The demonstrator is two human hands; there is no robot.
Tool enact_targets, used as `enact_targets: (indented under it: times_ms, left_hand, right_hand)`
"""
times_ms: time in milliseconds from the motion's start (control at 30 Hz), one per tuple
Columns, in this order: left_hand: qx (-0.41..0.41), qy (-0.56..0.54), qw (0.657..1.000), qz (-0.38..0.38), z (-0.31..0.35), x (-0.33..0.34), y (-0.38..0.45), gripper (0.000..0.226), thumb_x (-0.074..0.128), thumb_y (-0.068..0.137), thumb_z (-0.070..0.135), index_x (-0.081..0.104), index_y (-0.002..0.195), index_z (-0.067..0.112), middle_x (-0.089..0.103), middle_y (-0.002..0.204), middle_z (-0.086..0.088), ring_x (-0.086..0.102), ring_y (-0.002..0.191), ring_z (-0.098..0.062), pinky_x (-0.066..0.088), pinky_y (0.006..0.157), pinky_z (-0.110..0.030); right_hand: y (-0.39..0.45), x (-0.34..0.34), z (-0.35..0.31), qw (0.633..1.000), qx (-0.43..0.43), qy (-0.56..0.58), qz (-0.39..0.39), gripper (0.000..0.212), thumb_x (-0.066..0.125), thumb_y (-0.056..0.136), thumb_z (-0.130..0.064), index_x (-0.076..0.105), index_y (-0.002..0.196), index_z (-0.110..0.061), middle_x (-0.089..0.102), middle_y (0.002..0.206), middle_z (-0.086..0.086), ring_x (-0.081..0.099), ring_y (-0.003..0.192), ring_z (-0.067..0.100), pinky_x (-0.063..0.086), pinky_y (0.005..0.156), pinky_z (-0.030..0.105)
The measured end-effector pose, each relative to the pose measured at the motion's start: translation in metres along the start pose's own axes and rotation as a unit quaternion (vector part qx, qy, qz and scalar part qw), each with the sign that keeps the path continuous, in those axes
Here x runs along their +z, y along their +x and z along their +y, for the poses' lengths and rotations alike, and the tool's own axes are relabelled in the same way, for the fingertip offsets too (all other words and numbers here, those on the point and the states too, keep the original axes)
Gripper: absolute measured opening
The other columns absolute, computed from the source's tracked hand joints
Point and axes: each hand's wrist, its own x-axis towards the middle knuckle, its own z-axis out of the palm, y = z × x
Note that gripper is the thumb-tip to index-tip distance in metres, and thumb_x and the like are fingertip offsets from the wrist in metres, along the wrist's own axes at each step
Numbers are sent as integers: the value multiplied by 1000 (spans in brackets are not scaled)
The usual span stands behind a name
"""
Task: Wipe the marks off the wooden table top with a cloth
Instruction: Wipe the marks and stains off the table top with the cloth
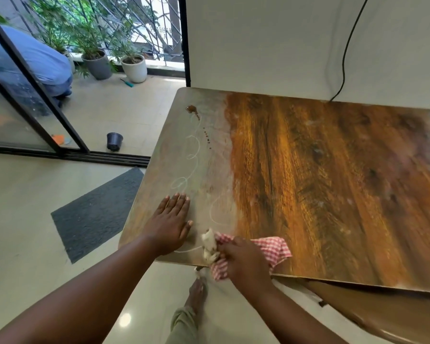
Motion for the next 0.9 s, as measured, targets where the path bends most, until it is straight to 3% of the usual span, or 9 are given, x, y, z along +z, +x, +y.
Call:
enact_targets:
  times_ms: [167, 300, 400, 500, 633, 767, 833, 900]
  left_hand:
    - [-3, 15, 999, 28, -9, -6, -21, 63, 11, 101, 46, -8, 150, 13, -15, 157, -3, -27, 138, -14, -27, 107, -27]
    - [-35, 1, 999, 27, -24, 0, -41, 73, -9, 88, 57, -15, 148, 16, -19, 153, 1, -29, 138, -15, -26, 109, -29]
    - [-44, -9, 999, 23, -32, 4, -50, 71, -7, 88, 58, -18, 145, 16, -20, 152, 2, -30, 138, -16, -24, 111, -31]
    - [-49, -23, 998, 23, -37, 10, -51, 64, 3, 96, 56, -20, 143, 18, -21, 151, 2, -33, 136, -14, -25, 110, -30]
    - [-45, -29, 998, 12, -47, 15, -47, 63, 6, 98, 53, -20, 142, 16, -22, 150, -1, -28, 139, -15, -22, 112, -31]
    - [-56, -37, 997, 24, -69, 14, -44, 64, 6, 98, 52, -20, 142, 13, -22, 151, -3, -28, 139, -17, -24, 111, -31]
    - [-56, -45, 997, 20, -79, 13, -42, 64, 7, 99, 51, -20, 142, 13, -21, 152, -4, -28, 138, -17, -25, 110, -32]
    - [-62, -58, 996, 16, -89, 11, -39, 64, 8, 99, 51, -20, 143, 13, -20, 153, -5, -29, 137, -17, -25, 110, -32]
  right_hand:
    - [-27, -16, 17, 998, -36, -9, -44, 29, 58, 75, -23, 71, 100, -30, 68, 93, -3, 58, 81, 17, 45, 69, 28]
    - [-25, -45, 65, 996, 89, -27, -9, 33, 58, 76, -7, 72, 100, -25, 67, 97, 3, 57, 84, 19, 39, 68, 26]
    - [-1, -47, 62, 989, 139, -59, 4, 32, 51, 80, -6, 71, 101, -22, 67, 99, 6, 59, 89, 23, 43, 71, 29]
    - [16, -22, 22, 995, 90, -33, 4, 31, 53, 82, -10, 70, 103, -25, 65, 101, 3, 58, 91, 23, 38, 71, 28]
    - [5, 20, -42, 999, 5, 12, -39, 33, 59, 75, -17, 71, 103, -29, 66, 91, 1, 56, 80, 20, 34, 64, 27]
    - [-27, 8, -22, 997, -72, 28, -17, 32, 59, 69, -24, 71, 98, -32, 70, 94, -7, 61, 82, 10, 45, 71, 17]
    - [-31, -8, 1, 999, -19, 21, 29, 34, 60, 66, -17, 73, 93, -34, 68, 87, -8, 59, 77, 7, 40, 69, 11]
    - [-13, -12, 13, 991, 122, 25, 58, 39, 61, 69, -2, 73, 92, -31, 63, 82, -4, 60, 75, 15, 38, 61, 16]
